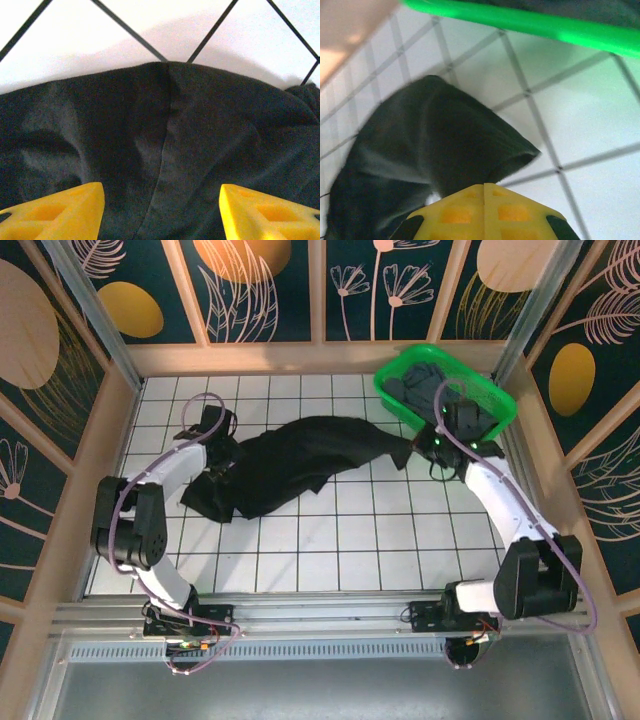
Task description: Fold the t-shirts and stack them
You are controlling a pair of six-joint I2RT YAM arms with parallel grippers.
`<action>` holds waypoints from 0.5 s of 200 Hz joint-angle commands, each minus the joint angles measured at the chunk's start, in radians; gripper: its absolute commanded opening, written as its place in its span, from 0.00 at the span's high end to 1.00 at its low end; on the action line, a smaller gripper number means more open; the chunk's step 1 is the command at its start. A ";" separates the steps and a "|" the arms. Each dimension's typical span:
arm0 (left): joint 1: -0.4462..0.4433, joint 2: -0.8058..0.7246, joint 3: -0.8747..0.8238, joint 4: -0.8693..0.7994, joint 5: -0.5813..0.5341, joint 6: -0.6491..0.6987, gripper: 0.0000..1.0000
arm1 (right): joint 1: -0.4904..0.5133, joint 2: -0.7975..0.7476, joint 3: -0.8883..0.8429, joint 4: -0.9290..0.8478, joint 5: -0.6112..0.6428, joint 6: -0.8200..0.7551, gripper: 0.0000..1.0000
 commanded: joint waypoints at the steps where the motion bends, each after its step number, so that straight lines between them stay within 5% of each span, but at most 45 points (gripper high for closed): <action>1: 0.006 0.064 0.044 0.019 0.014 0.049 0.37 | -0.077 -0.042 -0.130 -0.051 0.032 -0.011 1.00; 24: 0.004 0.126 0.088 0.065 0.105 0.088 0.37 | -0.140 -0.009 -0.160 -0.078 0.034 -0.012 1.00; 44: -0.019 0.162 0.097 0.064 0.170 0.110 0.49 | -0.121 0.005 -0.110 -0.091 0.077 -0.017 0.69; 59: -0.061 0.162 0.066 0.060 0.195 0.123 0.53 | -0.073 0.012 -0.056 -0.110 0.135 -0.012 0.57; 100: -0.190 0.113 -0.141 0.067 0.254 0.109 0.74 | 0.181 0.104 0.029 -0.059 0.148 0.079 0.54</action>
